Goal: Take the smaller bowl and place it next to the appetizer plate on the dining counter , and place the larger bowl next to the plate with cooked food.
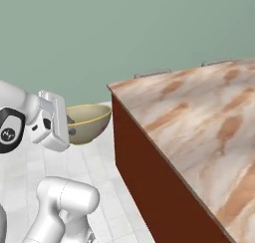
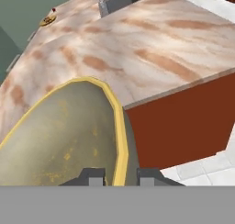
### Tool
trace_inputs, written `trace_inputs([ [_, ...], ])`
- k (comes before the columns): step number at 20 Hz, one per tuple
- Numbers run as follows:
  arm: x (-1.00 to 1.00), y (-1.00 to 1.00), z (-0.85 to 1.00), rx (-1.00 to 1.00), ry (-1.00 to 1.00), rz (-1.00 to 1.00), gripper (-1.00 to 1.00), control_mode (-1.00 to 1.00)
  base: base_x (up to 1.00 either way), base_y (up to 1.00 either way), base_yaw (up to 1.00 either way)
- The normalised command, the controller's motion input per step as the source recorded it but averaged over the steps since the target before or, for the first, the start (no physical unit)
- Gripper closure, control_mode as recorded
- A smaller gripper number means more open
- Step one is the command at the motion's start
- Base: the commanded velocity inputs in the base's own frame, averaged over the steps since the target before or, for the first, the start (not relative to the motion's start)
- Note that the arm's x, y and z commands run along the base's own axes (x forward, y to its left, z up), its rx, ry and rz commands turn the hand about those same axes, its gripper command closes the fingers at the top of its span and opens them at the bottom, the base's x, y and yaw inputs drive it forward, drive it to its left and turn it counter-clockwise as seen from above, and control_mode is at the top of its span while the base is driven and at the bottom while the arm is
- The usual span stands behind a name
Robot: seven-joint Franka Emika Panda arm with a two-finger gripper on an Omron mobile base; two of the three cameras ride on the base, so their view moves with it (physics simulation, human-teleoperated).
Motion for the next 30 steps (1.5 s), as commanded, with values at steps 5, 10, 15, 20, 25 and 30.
trace_inputs([
  [5,0.0,0.0,0.0,0.0,0.0,0.0,1.0,1.0,0.93,1.0,-0.29],
  [10,0.0,0.0,0.0,0.0,0.0,0.0,1.0,1.0,0.91,1.0,-0.25],
  [15,0.0,0.0,0.0,0.0,0.0,0.0,1.0,1.0,0.93,1.0,-0.26],
  [20,0.0,0.0,0.0,0.0,0.0,0.0,1.0,1.0,0.97,1.0,-0.31],
  [25,0.0,0.0,0.0,0.0,0.0,0.0,1.0,1.0,0.96,1.0,-0.34],
  [30,0.0,0.0,0.0,0.0,0.0,0.0,1.0,1.0,1.0,1.0,-0.38],
])
